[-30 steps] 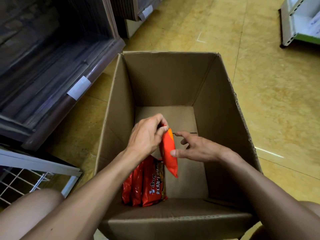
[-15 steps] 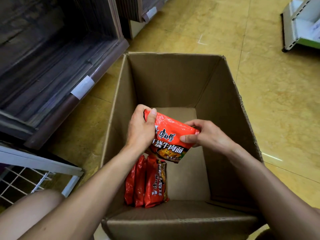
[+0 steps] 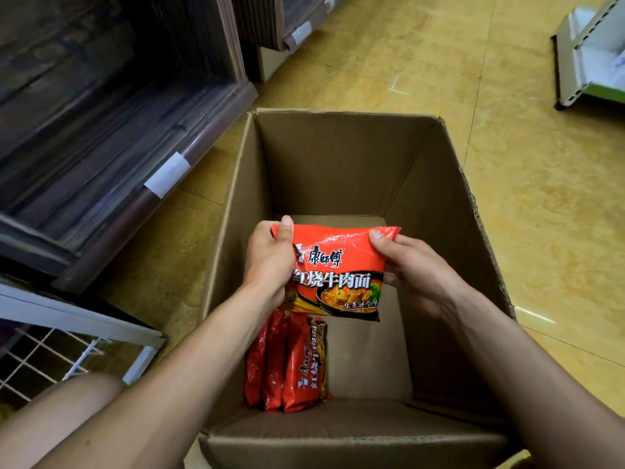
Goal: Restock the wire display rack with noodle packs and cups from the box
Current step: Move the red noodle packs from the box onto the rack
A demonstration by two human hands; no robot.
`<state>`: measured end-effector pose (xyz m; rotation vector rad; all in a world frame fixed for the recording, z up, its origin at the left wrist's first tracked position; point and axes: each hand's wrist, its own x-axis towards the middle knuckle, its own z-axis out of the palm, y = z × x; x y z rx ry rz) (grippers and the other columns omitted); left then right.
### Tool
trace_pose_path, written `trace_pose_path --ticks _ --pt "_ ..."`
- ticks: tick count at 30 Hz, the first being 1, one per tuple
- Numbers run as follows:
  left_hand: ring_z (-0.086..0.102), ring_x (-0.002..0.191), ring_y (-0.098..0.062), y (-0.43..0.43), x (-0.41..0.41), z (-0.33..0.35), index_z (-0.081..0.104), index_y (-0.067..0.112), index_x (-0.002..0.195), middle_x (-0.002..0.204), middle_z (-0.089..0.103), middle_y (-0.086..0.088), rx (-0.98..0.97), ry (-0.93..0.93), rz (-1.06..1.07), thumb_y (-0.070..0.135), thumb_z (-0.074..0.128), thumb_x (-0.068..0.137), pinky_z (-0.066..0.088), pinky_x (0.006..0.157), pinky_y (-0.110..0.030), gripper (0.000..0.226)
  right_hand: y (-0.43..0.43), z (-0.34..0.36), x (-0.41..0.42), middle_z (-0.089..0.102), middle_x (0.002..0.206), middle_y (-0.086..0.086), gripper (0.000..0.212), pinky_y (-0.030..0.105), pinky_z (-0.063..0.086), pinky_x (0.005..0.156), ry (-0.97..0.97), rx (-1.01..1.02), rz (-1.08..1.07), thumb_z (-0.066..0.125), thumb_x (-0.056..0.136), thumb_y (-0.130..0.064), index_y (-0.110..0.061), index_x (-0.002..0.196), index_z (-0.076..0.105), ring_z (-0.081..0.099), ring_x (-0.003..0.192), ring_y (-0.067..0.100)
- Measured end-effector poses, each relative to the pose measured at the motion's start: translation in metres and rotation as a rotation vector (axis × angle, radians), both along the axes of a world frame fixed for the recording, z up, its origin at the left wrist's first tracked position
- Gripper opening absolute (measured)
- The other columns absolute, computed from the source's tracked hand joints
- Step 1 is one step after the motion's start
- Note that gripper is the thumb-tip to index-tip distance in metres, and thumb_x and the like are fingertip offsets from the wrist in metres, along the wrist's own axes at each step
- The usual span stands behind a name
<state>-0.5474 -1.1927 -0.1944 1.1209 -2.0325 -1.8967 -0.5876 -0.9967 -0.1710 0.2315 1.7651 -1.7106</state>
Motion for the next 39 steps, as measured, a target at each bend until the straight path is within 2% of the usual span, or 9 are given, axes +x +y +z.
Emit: trace_pose_path --ticks 3,9,14,17,21,25,27,31,39 --pt "0.069 0.078 -0.021 0.001 -0.001 -0.001 0.057 0.017 0.093 0.086 0.07 -0.007 0.075 -0.001 0.014 0.044 0.05 0.104 0.057 0.073 -0.035 0.03 -0.004 0.002 0.004 0.077 0.107 0.005 0.035 0.029 0.056 0.083 -0.031 -0.032 0.032 0.06 0.097 -0.042 -0.017 0.122 0.063 0.075 0.098 0.016" --pt "0.062 0.056 -0.01 0.009 0.0 0.01 0.052 0.015 0.087 0.071 0.062 -0.002 0.202 0.005 0.001 0.04 0.047 0.106 0.053 0.053 -0.023 0.032 -0.006 0.006 0.006 0.077 0.107 0.009 0.033 0.044 0.059 0.091 -0.007 -0.082 -0.019 0.057 0.099 -0.043 -0.019 0.122 0.062 0.075 0.1 0.026" --pt "0.07 0.072 -0.011 0.01 0.003 0.012 0.055 0.015 0.102 0.083 0.071 -0.003 0.089 -0.04 -0.13 0.056 0.046 0.101 0.057 0.071 -0.033 0.042 -0.005 0.007 0.006 0.077 0.101 0.012 0.03 0.049 0.058 0.092 0.014 -0.047 -0.099 0.054 0.101 -0.043 -0.019 0.118 0.062 0.076 0.095 0.028" --pt "0.072 0.092 -0.015 0.008 0.005 0.007 0.055 0.024 0.113 0.099 0.073 -0.001 0.014 -0.069 -0.207 0.068 0.038 0.098 0.057 0.092 -0.043 0.05 -0.002 0.008 0.005 0.078 0.098 0.01 0.032 0.043 0.061 0.085 0.066 -0.019 -0.143 0.053 0.101 -0.043 -0.018 0.119 0.063 0.077 0.09 0.025" --pt "0.067 0.106 -0.02 0.011 0.008 0.008 0.05 0.037 0.118 0.115 0.068 0.003 -0.076 -0.123 -0.277 0.084 0.022 0.085 0.051 0.1 -0.05 0.065 0.005 0.011 0.001 0.078 0.094 0.009 0.031 0.04 0.061 0.081 0.121 0.009 -0.226 0.052 0.102 -0.044 -0.019 0.116 0.064 0.077 0.086 0.023" --pt "0.062 0.108 -0.032 0.016 0.01 0.011 0.048 0.027 0.12 0.113 0.064 -0.003 -0.488 -0.402 -0.629 0.044 0.035 0.101 0.048 0.091 -0.039 0.028 0.011 0.009 -0.003 0.078 0.091 0.004 0.025 0.041 0.061 0.083 0.233 0.101 -0.284 0.051 0.102 -0.046 -0.027 0.106 0.067 0.077 0.084 0.019" --pt "0.061 0.112 -0.031 0.02 0.015 0.007 0.053 0.023 0.122 0.119 0.065 -0.006 -0.697 -0.533 -0.874 0.035 0.042 0.102 0.048 0.089 -0.037 0.025 0.012 0.006 -0.004 0.078 0.091 0.003 0.026 0.043 0.061 0.084 0.28 0.158 -0.286 0.05 0.102 -0.047 -0.028 0.106 0.069 0.077 0.084 0.017" --pt "0.058 0.12 -0.029 0.028 0.03 -0.013 0.053 0.022 0.132 0.131 0.061 -0.01 -0.813 -0.675 -1.194 0.041 0.043 0.104 0.048 0.094 -0.036 0.035 0.013 0.002 -0.006 0.078 0.092 0.002 0.024 0.043 0.061 0.085 0.269 0.181 -0.289 0.05 0.102 -0.047 -0.03 0.105 0.067 0.077 0.084 0.016" --pt "0.051 0.131 -0.031 0.02 0.034 -0.034 0.05 0.024 0.144 0.142 0.055 -0.009 -0.882 -0.831 -1.399 0.034 0.053 0.101 0.047 0.103 -0.041 0.044 0.012 -0.001 -0.011 0.078 0.094 0.002 0.028 0.038 0.062 0.082 0.244 0.177 -0.268 0.05 0.103 -0.045 -0.025 0.113 0.067 0.076 0.084 0.013"
